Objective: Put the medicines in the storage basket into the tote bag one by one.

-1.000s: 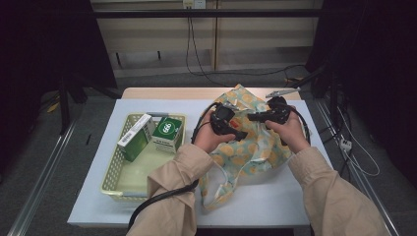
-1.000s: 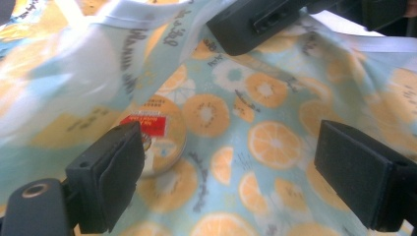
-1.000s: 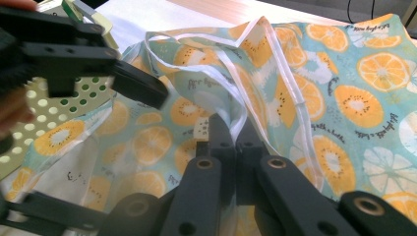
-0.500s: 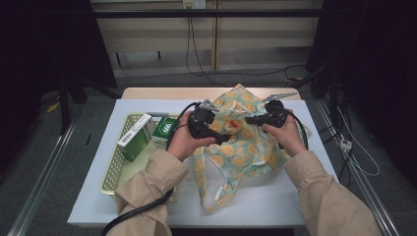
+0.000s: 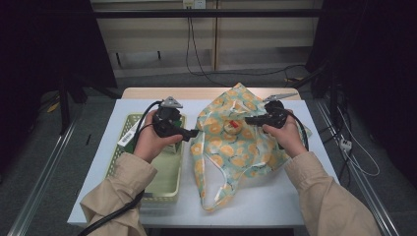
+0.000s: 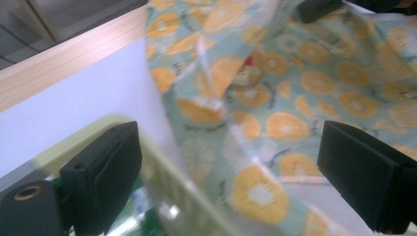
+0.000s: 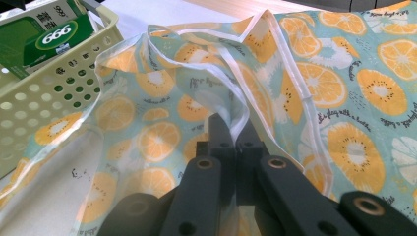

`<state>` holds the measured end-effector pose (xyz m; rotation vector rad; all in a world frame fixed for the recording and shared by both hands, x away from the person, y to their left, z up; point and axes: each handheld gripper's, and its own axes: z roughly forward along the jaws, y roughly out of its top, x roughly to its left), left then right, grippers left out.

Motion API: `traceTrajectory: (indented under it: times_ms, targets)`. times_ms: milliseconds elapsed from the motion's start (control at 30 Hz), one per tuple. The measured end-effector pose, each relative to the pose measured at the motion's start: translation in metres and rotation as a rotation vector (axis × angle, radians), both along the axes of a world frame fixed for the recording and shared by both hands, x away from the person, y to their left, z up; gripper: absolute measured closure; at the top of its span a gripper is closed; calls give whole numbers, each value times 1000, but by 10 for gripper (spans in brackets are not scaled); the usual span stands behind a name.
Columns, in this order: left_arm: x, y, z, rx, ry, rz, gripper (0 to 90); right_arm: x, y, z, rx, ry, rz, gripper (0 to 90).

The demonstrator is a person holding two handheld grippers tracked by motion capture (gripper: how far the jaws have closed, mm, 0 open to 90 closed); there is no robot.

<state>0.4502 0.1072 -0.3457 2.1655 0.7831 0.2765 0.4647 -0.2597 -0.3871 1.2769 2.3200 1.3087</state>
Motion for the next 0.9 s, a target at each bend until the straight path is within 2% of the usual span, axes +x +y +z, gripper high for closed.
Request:
traceTrajectory:
  times_ms: [367, 533, 900]
  targets:
    - [5, 36, -21, 58, 1, 95, 70, 1, -5, -3, 6, 6, -15, 896]
    - [4, 42, -27, 72, -1, 124, 64, 5, -1, -8, 5, 12, -14, 896]
    - [4, 48, -33, 95, -3, 138, 63, 17, 7, -13, 0, 16, -15, 896]
